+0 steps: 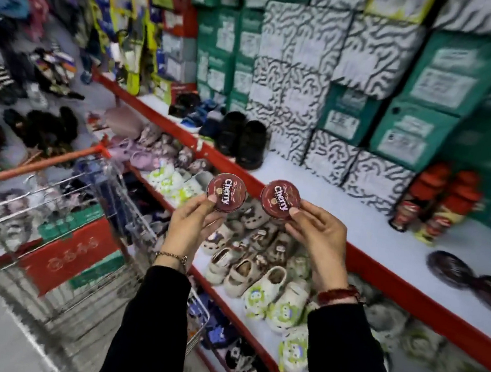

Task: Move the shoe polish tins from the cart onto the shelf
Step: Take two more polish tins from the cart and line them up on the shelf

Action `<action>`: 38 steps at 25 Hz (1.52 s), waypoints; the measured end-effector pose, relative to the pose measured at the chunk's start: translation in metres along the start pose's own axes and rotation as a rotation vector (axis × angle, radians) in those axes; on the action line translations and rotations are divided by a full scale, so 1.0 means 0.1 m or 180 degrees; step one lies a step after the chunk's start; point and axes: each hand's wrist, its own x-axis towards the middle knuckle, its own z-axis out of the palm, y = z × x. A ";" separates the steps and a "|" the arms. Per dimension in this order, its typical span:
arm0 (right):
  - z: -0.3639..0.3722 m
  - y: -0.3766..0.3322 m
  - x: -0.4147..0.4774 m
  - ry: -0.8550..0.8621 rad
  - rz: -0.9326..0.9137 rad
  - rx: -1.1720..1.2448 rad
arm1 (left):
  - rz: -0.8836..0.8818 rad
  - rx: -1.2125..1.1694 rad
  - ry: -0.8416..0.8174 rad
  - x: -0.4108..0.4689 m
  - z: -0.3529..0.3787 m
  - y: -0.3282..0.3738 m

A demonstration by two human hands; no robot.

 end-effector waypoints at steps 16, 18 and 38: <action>-2.45 -1.13 -0.92 0.2122 -0.0513 -0.0680 | -0.0887 0.1679 -0.2398 -0.38 2.52 -1.01; -2.65 -1.14 -1.02 0.2265 -0.0309 -0.0983 | -0.0925 0.2035 -0.2616 -0.42 2.64 -1.13; -2.74 -1.09 -0.71 0.2417 0.0695 -0.3002 | -0.0462 0.3779 -0.2684 -0.34 2.93 -1.51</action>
